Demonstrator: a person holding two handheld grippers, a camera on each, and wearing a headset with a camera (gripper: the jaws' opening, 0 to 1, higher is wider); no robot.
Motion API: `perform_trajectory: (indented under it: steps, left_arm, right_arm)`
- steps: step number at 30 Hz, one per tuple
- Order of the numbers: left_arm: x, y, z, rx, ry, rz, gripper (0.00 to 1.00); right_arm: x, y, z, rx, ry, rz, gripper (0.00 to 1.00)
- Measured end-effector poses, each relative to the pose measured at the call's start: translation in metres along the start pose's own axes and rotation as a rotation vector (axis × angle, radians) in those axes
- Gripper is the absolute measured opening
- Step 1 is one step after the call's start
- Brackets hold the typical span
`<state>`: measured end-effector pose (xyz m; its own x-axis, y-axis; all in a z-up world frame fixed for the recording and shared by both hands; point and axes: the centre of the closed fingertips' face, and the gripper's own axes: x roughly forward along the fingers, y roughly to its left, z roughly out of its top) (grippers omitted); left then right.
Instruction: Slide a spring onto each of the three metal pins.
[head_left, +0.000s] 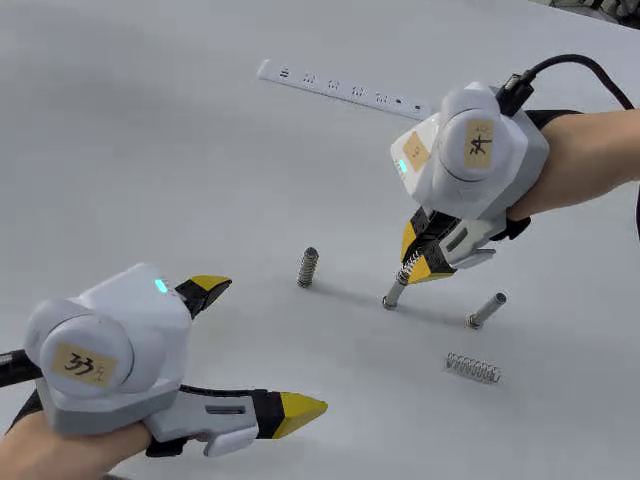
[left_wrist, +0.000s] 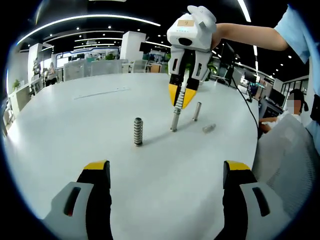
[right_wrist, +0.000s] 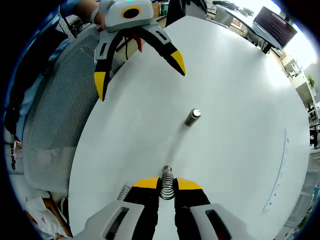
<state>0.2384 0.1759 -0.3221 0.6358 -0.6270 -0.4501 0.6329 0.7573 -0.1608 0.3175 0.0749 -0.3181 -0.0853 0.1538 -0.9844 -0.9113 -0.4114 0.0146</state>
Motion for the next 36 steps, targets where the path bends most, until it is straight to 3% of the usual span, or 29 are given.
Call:
perform_trajectory:
  steps: [23,36]
  left_arm:
    - [-0.004,0.003,-0.008,-0.038,-0.007,0.005,0.91]
    - [-0.004,0.004,-0.009,-0.043,-0.006,0.01,0.91]
  right_arm:
    - [0.037,0.006,-0.001,-0.005,0.059,0.055,0.08]
    - [0.041,0.012,0.004,0.008,0.062,0.043,0.08]
